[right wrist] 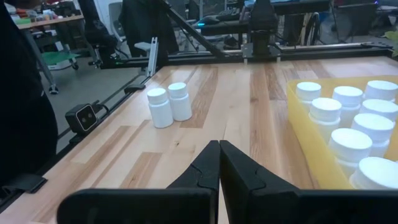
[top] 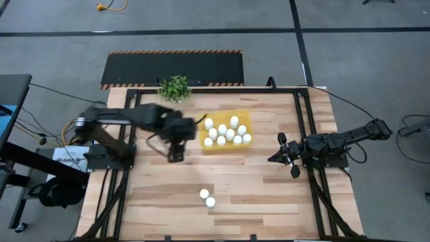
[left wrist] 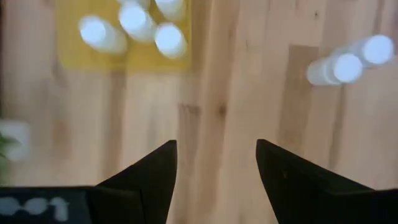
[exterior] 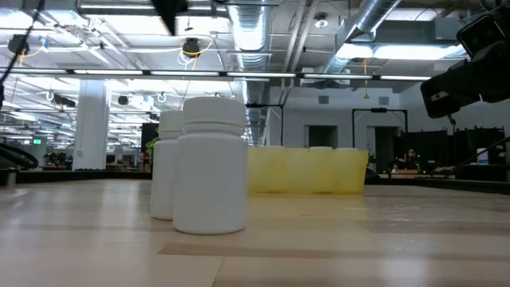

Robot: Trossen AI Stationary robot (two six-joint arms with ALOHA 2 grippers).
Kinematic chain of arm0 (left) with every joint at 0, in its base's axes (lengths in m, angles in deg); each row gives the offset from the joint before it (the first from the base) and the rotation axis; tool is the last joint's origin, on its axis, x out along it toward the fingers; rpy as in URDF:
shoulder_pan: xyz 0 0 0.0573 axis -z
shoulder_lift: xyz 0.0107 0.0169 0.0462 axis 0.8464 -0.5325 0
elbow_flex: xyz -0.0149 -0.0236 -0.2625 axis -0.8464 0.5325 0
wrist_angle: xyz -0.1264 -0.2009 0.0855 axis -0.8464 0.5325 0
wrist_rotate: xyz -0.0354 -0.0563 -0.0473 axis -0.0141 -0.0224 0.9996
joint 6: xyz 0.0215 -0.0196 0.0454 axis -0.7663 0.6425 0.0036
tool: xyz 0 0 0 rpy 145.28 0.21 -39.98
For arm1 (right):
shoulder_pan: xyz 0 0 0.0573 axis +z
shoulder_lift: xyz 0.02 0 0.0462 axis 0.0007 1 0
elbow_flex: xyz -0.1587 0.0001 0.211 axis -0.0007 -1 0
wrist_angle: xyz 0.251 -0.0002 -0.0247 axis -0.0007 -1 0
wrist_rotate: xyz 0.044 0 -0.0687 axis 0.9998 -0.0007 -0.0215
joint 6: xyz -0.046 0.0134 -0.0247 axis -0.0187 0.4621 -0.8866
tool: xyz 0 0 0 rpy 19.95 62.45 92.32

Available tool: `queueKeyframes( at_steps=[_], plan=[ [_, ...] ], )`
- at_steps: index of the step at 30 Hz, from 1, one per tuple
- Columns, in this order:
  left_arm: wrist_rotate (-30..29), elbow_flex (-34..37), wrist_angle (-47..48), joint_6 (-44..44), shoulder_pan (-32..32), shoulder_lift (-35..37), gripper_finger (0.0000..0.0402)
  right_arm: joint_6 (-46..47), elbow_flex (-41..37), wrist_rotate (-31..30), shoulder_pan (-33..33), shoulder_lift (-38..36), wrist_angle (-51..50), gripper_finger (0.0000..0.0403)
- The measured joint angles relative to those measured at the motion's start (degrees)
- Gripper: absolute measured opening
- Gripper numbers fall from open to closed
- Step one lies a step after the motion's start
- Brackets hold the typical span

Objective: Pick and place pill bottles into a basket
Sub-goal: Put the white medicine bottle into the yellow bin

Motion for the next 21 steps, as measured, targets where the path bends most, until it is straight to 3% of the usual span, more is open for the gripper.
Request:
queueKeyframes(
  at_steps=[5, 10, 15, 21],
  plan=[
    [3.6, 19.6, -14.6, 11.2, 8.2, 12.1, 0.0208, 0.0, 0.0, 0.0, 0.0, 0.0, 0.0, 0.0001],
    [3.0, 30.3, -25.4, 16.8, 17.0, 14.1, 0.0208, 0.0, 0.0, 0.0, 0.0, 0.0, 0.0, 0.0001],
    [3.1, 30.8, -26.8, 15.3, 20.9, 5.9, 0.0208, 0.0, 0.0, 0.0, 0.0, 0.0, 0.0, 0.0001],
    [0.5, 24.3, -26.6, 3.8, 22.8, -4.6, 0.0208, 0.0, 0.0, 0.0, 0.0, 0.0, 0.0, 0.0001]
  ],
)
